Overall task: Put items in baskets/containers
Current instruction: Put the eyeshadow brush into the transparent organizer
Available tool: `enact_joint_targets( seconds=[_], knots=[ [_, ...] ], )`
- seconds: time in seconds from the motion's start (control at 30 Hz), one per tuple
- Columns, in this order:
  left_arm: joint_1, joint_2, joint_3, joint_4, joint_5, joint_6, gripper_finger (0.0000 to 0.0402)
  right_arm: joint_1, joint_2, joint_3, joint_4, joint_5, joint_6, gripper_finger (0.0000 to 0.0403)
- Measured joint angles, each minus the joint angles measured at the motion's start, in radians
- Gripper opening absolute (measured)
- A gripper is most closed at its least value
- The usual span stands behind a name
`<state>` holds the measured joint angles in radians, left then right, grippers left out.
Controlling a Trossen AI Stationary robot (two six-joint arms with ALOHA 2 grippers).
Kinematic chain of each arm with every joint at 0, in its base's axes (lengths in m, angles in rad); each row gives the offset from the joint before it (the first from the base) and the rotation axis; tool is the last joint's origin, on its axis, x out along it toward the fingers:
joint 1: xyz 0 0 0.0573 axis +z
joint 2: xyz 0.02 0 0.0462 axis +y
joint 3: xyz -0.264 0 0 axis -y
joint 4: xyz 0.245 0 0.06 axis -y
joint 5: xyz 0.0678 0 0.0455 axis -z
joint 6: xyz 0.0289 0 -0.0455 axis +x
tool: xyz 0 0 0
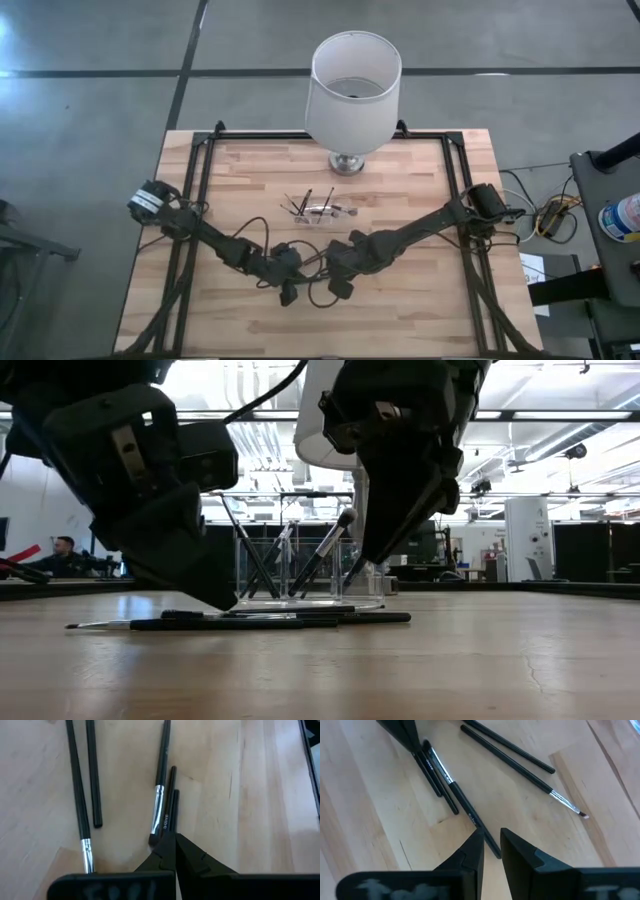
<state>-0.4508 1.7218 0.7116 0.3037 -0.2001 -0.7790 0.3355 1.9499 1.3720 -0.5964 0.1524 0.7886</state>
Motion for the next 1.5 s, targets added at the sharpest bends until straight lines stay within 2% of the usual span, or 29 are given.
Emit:
enact_joint_targets(
  seconds=[0.33,0.7,0.8,0.93,1.0,1.1,1.33,1.5],
  knots=[
    [0.028,0.025,0.000,0.000,-0.016,-0.002,0.0000,-0.002,0.000,0.000,0.001,0.002,0.009,0.0059],
    [0.038,0.082,0.027,0.038,-0.006,-0.003,0.0000,-0.002,-0.001,-0.009,-0.002,-0.012,0.113,0.0059],
    [0.038,0.085,0.025,0.038,-0.005,-0.005,0.0000,0.010,-0.022,-0.038,-0.003,-0.037,0.028,0.0059],
    [0.038,0.085,0.025,0.027,-0.002,-0.005,0.0000,0.052,-0.070,-0.091,-0.009,0.057,-0.183,0.0059],
    [0.037,0.085,0.026,0.026,-0.002,-0.005,0.0000,0.053,-0.083,-0.100,-0.008,0.022,-0.275,0.0065],
    [0.037,0.086,0.025,0.026,0.000,-0.004,0.0000,0.034,-0.084,-0.108,-0.001,-0.045,-0.362,0.0090],
    [0.037,0.087,0.023,0.021,0.000,-0.005,0.0000,0.032,-0.085,-0.104,-0.023,0.005,-0.500,0.0167],
    [0.037,0.087,0.023,0.021,0.000,-0.005,0.0000,0.026,-0.087,-0.087,-0.036,0.025,-0.546,0.0189]
  ],
)
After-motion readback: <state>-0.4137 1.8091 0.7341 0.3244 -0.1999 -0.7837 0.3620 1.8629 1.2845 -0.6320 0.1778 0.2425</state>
